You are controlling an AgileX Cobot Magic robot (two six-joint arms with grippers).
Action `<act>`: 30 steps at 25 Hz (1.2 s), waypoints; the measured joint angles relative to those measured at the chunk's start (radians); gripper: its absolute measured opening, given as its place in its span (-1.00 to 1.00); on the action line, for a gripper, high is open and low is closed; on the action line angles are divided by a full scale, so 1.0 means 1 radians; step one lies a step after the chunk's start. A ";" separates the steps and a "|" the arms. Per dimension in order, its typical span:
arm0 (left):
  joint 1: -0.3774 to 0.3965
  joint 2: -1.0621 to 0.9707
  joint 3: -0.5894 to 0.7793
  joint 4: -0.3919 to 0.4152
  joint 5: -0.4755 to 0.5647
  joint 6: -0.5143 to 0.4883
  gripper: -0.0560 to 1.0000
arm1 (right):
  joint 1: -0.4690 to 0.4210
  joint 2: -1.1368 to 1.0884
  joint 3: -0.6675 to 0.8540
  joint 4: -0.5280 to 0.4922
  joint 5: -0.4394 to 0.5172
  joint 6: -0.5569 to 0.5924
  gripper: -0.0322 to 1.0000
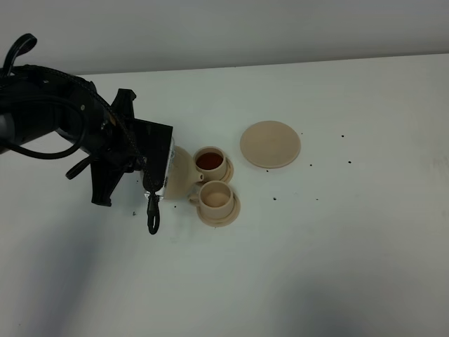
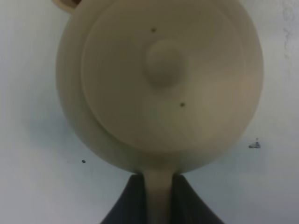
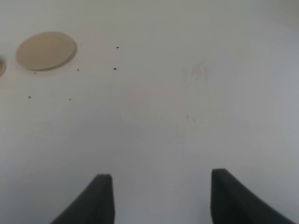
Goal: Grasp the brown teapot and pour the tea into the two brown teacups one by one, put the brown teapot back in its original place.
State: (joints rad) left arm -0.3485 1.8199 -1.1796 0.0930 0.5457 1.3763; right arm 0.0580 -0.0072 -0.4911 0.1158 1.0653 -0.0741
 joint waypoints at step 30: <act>-0.101 0.003 0.000 0.320 -0.025 -0.126 -0.61 | 0.000 0.000 0.000 0.004 0.000 0.000 0.01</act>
State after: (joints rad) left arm -0.4494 1.8228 -1.1796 0.4130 0.5211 1.2508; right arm 0.0580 -0.0072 -0.4911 0.1197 1.0653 -0.0741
